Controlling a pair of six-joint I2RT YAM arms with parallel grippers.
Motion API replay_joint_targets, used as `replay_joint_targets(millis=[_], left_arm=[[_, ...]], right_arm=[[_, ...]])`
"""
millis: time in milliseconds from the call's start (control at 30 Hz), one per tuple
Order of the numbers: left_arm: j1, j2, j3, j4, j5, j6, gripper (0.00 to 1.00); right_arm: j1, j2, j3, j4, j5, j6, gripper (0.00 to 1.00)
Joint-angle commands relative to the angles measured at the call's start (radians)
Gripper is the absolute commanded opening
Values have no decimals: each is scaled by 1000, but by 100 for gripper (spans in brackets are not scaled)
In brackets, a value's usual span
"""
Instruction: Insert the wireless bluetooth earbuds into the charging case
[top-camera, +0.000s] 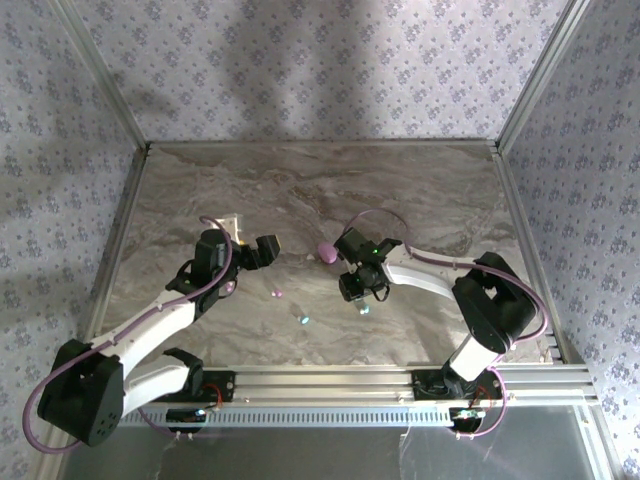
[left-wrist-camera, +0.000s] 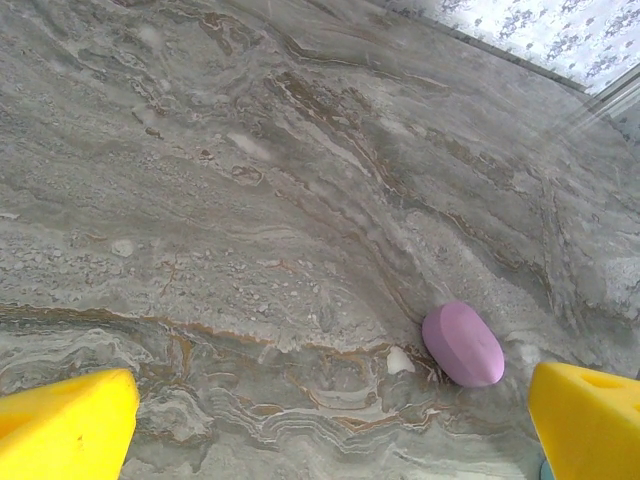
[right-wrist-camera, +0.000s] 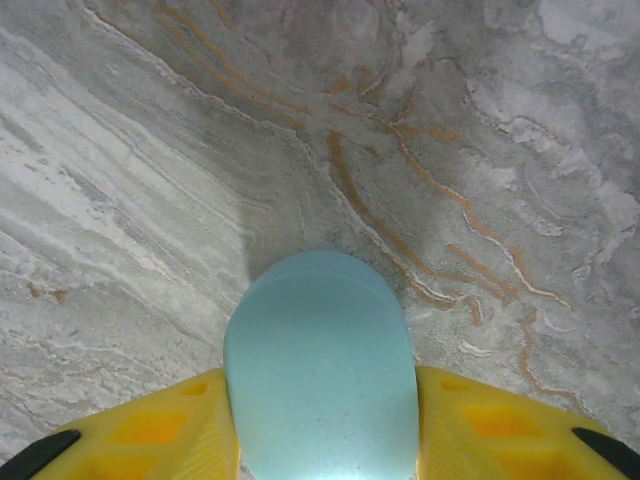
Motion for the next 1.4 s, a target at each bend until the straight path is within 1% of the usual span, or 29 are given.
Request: replay_joint_targets(millis=[0, 133, 367, 567, 733, 867, 967, 1167, 1233, 1300, 1367], left_arm=[[-7, 8, 8, 38, 13, 19, 100], [-7, 14, 8, 43, 19, 15, 100], [-18, 53, 13, 86, 85, -10, 100], [-49, 108, 15, 150, 136, -50, 100], [-90, 197, 32, 231, 219, -87, 100], [-148, 257, 78, 234, 248, -104, 100], [-185, 303, 134, 186, 268, -138, 100], [-251, 384, 157, 207, 310, -258, 100], [-273, 434, 181, 221, 335, -292, 97], [-292, 477, 179, 284, 357, -325, 92], [-303, 517, 176, 340, 378, -354, 86]], right_arm=[[7, 11, 21, -31, 10, -4, 41], [6, 5, 24, -32, 7, 0, 36], [-20, -35, 15, -11, -33, 25, 35], [-101, -90, -23, 62, -165, 47, 35], [-197, -139, -93, 159, -308, 100, 35], [-262, -164, -133, 212, -401, 129, 36], [-313, -175, -151, 231, -461, 141, 35], [-392, -202, -199, 285, -566, 173, 36], [-405, -204, -207, 304, -592, 182, 35], [-411, -203, -210, 315, -610, 189, 36], [-416, -201, -206, 315, -619, 192, 36]])
